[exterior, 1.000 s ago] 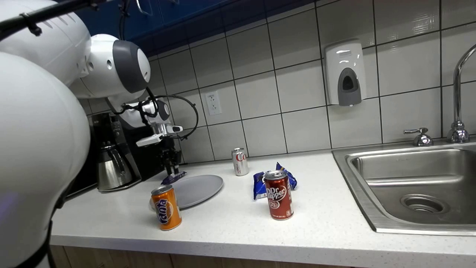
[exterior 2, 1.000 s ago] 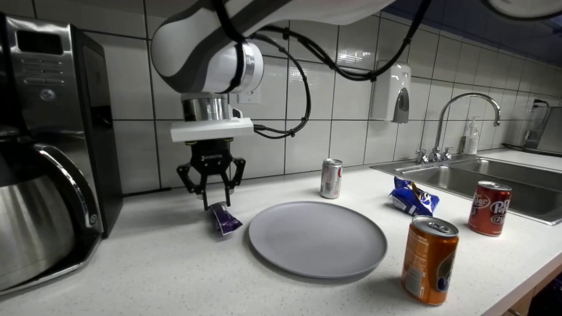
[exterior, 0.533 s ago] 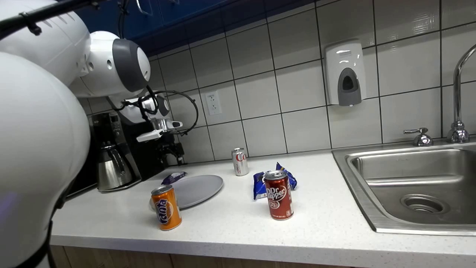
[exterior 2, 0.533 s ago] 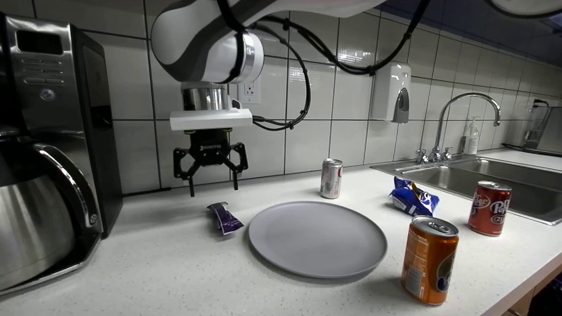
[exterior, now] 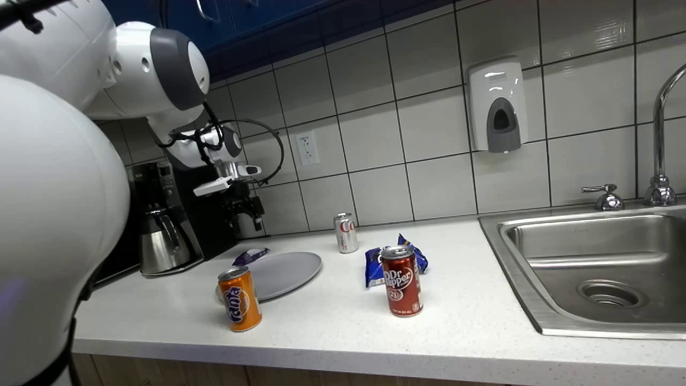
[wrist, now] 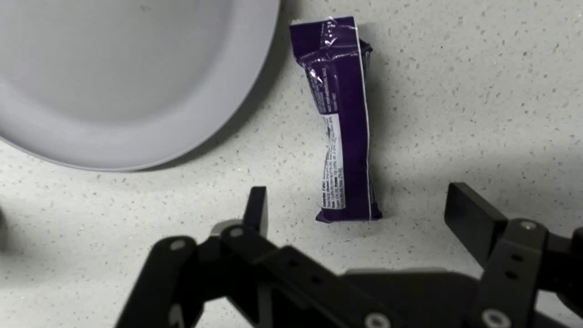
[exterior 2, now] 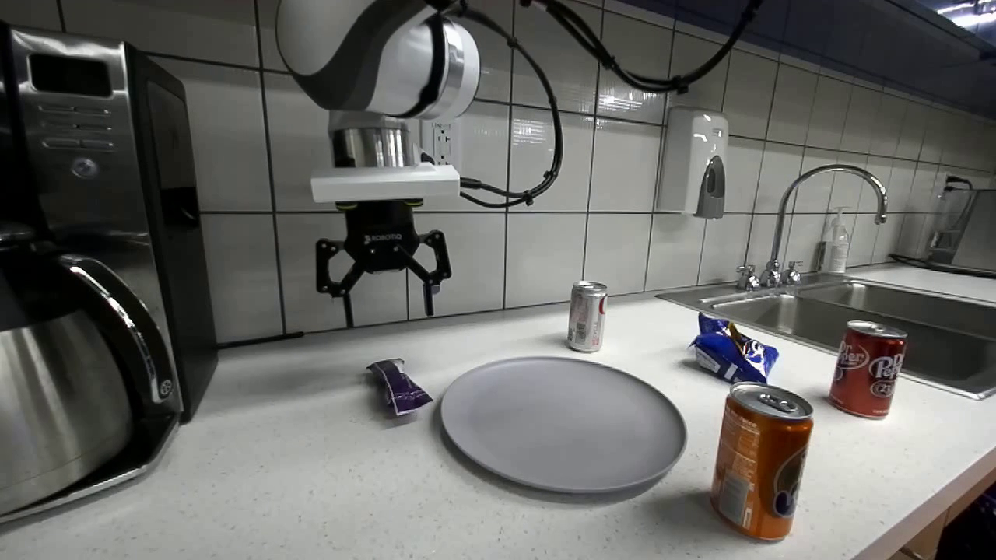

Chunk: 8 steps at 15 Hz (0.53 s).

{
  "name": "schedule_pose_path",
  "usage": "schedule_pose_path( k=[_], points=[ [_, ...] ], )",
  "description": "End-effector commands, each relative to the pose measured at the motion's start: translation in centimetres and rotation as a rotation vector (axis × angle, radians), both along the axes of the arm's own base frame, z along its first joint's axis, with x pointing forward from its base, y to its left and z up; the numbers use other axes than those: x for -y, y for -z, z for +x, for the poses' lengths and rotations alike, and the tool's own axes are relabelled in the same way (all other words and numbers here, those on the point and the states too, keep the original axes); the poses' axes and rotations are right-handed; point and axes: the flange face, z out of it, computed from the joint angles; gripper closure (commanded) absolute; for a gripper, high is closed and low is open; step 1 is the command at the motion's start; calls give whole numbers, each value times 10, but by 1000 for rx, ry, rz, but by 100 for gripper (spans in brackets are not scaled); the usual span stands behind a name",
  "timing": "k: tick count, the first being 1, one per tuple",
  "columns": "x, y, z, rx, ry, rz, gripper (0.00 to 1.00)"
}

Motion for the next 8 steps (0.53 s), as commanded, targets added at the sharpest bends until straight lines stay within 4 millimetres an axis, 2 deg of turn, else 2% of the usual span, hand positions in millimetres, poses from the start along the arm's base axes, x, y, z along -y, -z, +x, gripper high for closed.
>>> schedule_pose_path(
  k=[1, 8],
  points=[
    [14, -22, -31, -16, 18, -9, 0],
    [41, -30, -85, -41, 69, -22, 0]
  ],
)
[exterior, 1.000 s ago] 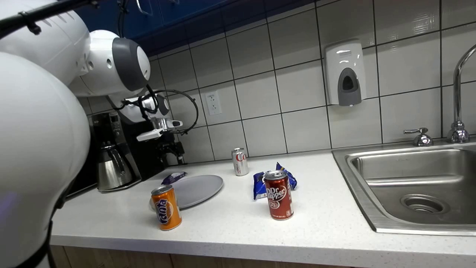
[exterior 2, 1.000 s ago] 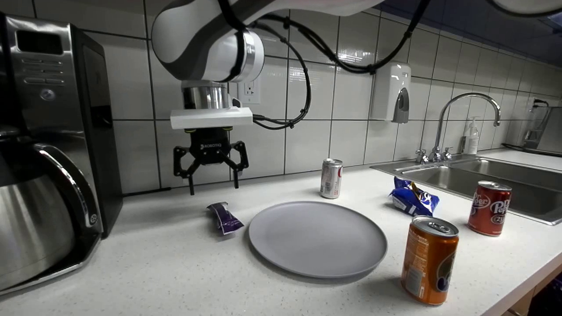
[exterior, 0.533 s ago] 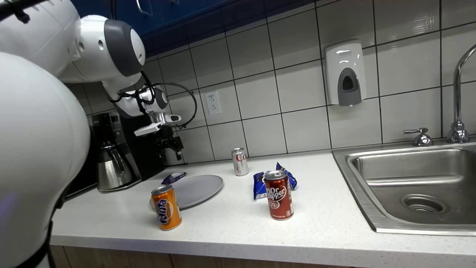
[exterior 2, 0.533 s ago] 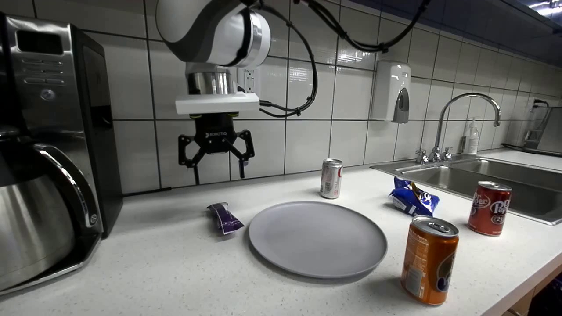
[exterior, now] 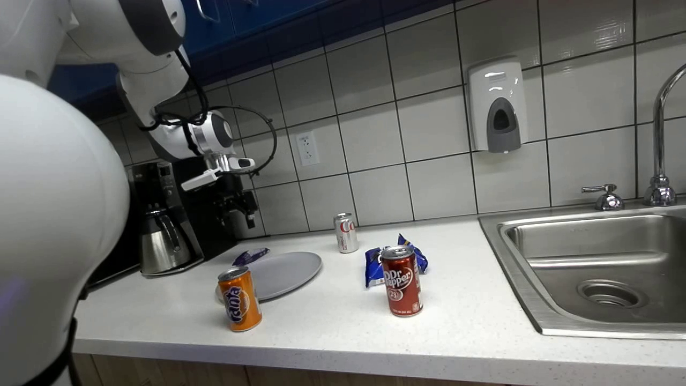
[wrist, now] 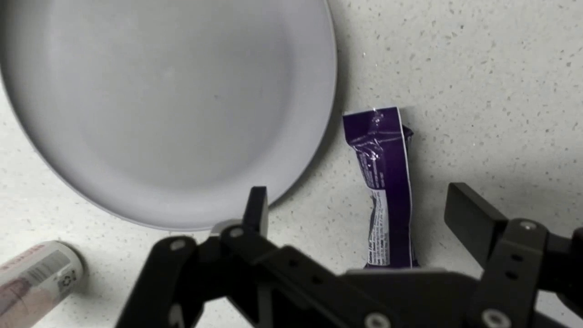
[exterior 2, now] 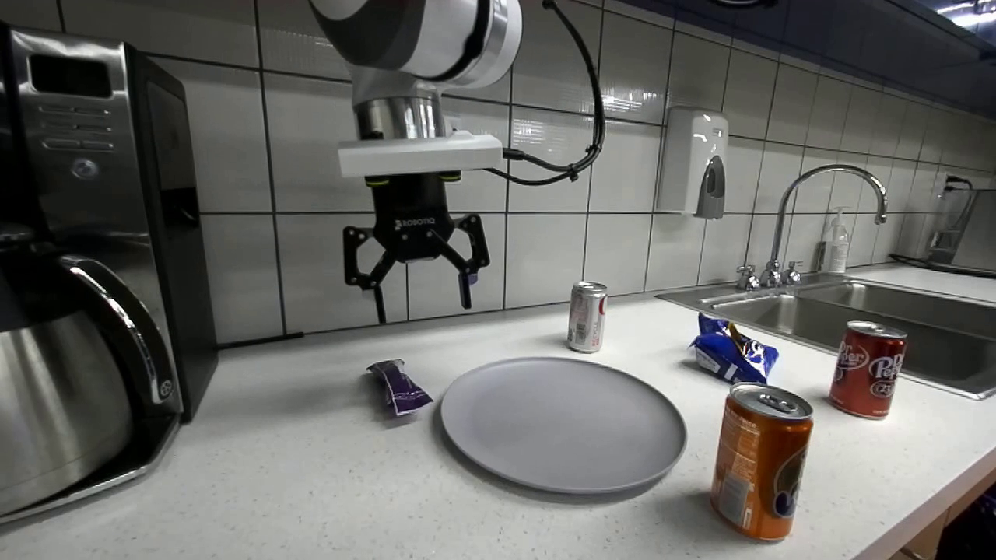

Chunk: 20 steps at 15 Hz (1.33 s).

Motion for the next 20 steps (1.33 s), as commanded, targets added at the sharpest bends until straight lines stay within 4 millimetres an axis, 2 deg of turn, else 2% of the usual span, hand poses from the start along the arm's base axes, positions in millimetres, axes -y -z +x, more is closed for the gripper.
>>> schedule_pose_path(
  k=[1, 6, 13, 16, 20],
  points=[
    [25, -8, -41, -9, 50, 4, 0],
    [65, -7, -83, -33, 41, -16, 0],
    [137, -7, -140, -83, 31, -37, 0],
    [159, -8, -161, -101, 5, -43, 0],
    [179, -7, -185, -107, -41, -43, 0]
  ],
)
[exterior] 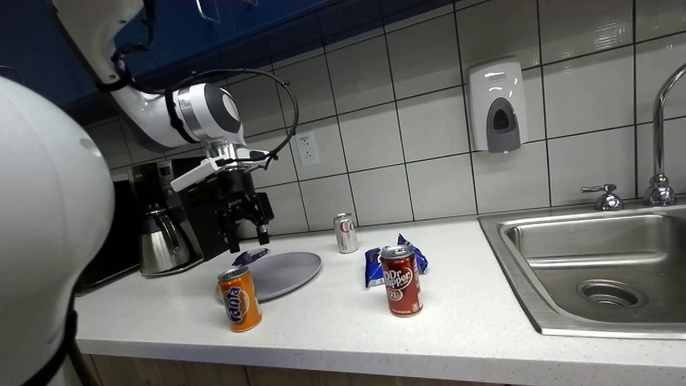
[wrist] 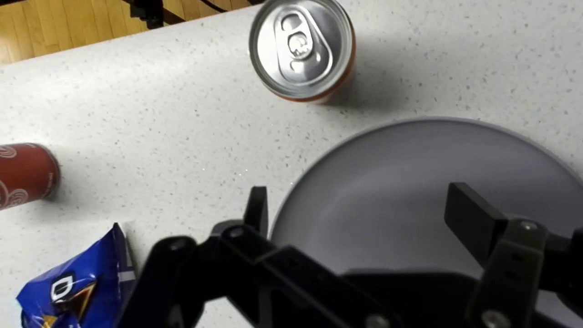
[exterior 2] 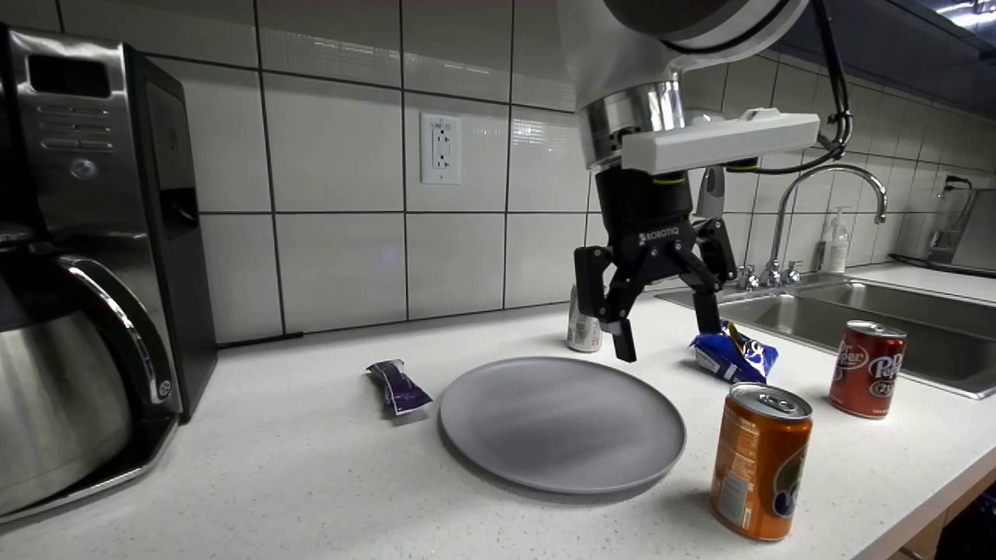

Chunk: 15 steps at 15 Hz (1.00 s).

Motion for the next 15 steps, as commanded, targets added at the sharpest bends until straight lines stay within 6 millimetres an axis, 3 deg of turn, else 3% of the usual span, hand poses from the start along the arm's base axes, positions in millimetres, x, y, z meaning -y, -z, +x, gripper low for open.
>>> schedule_pose_path(
  k=[1, 2, 3, 15],
  points=[
    [18, -5, -27, 22, -50, 27, 0],
    [21, -5, -30, 27, -53, 35, 0],
    [12, 0, -16, 3, -28, 9, 0],
    [17, 1, -25, 12, -40, 15, 0]
  ],
)
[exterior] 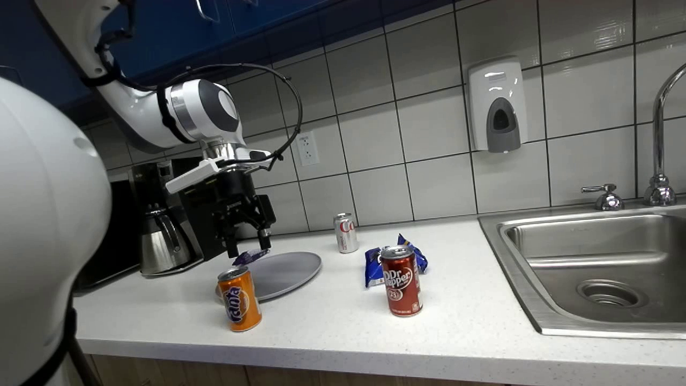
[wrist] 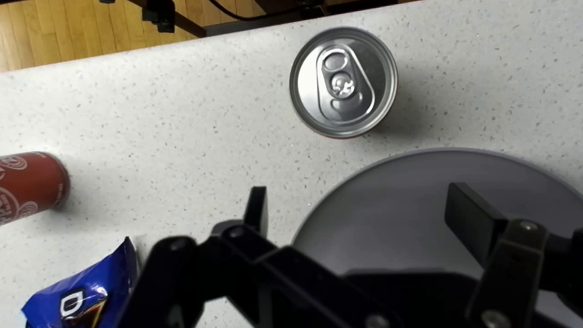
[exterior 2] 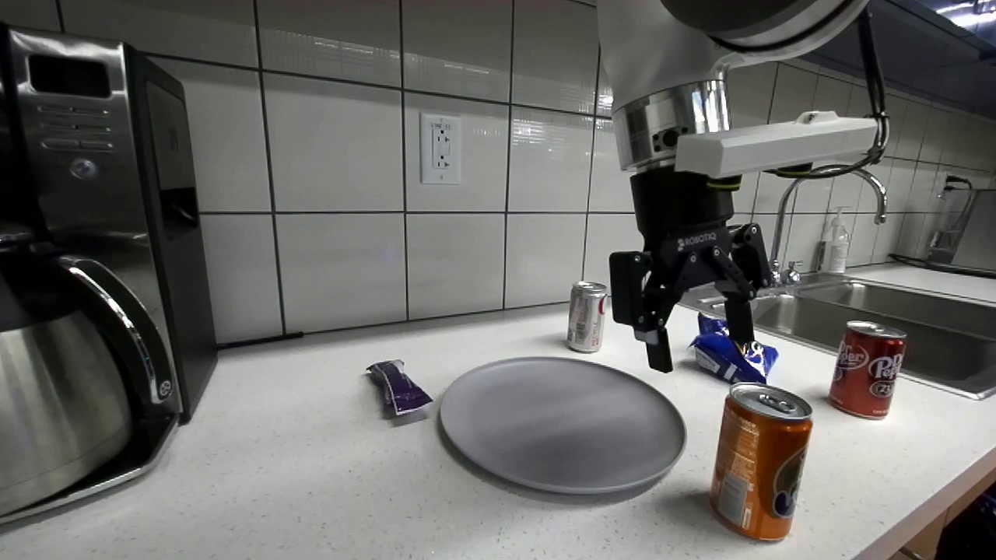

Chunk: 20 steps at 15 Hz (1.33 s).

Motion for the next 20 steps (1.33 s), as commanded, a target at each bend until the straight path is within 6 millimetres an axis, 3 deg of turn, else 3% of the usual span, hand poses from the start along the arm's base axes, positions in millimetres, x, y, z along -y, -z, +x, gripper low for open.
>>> schedule_pose_path(
  k=[1, 4, 13, 20],
  points=[
    [0, 0, 0, 0, 0, 0, 0],
    [0, 0, 0, 0, 0, 0, 0],
    [-29, 3, -6, 28, 83, -48, 0],
    [-25, 9, -20, 24, 134, -68, 0]
  ],
)
